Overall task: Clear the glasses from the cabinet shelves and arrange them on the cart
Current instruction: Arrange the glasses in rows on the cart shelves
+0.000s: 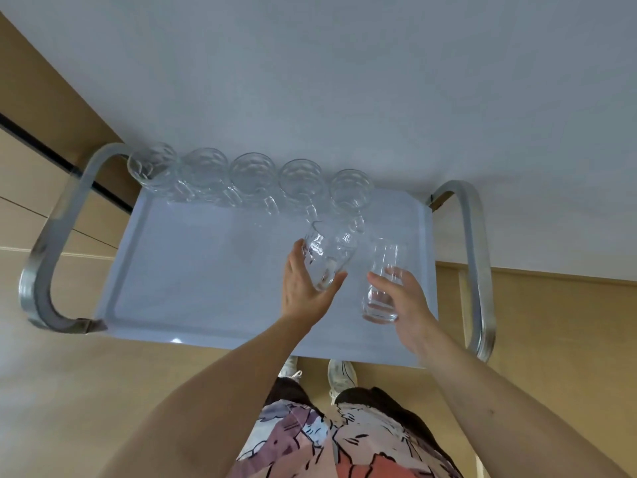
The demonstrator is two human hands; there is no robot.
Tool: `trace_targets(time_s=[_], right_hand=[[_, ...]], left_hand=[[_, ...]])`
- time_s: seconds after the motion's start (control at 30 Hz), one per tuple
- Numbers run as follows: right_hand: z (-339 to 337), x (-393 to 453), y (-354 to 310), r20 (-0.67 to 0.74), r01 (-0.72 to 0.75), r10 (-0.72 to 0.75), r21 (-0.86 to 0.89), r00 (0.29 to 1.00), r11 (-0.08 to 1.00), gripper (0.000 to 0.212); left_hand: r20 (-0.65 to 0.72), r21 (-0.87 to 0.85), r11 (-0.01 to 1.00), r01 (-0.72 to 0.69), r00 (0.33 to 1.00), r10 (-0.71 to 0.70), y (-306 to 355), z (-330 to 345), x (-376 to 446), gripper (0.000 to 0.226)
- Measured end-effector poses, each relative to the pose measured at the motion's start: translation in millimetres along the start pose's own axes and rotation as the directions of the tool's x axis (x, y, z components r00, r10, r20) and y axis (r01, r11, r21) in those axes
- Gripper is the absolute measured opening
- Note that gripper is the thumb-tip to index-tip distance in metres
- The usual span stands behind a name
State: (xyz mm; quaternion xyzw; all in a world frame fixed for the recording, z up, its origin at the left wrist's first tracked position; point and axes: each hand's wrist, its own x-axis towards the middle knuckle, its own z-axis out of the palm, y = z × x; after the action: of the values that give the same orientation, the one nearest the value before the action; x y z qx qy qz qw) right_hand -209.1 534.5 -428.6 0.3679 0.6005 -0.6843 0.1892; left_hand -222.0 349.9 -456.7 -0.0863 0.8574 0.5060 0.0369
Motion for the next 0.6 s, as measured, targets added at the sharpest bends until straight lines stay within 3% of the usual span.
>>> trace_targets(time_s=[0.2, 0.47, 0.6], right_hand=[[0.2, -0.5, 6.1, -0.015, 0.036, -0.037, -0.017, 0.999, 0.999, 0.060], [6.9, 4.4, 5.5, 0.004, 0.050, -0.050, -0.014, 0.999, 0.999, 0.069], [9.0, 4.2, 10.0, 0.006, 0.044, -0.044, -0.026, 0.999, 0.999, 0.074]], left_hand=[[-0.021, 0.033, 0.998, -0.046, 0.999, 0.046, -16.8, 4.0, 5.3, 0.100], [-0.092, -0.021, 0.999, 0.045, 0.995, -0.047, -48.3, -0.6, -9.8, 0.103], [-0.081, 0.009, 1.000, -0.005, 0.997, 0.006, -52.0, -2.3, -11.8, 0.100]])
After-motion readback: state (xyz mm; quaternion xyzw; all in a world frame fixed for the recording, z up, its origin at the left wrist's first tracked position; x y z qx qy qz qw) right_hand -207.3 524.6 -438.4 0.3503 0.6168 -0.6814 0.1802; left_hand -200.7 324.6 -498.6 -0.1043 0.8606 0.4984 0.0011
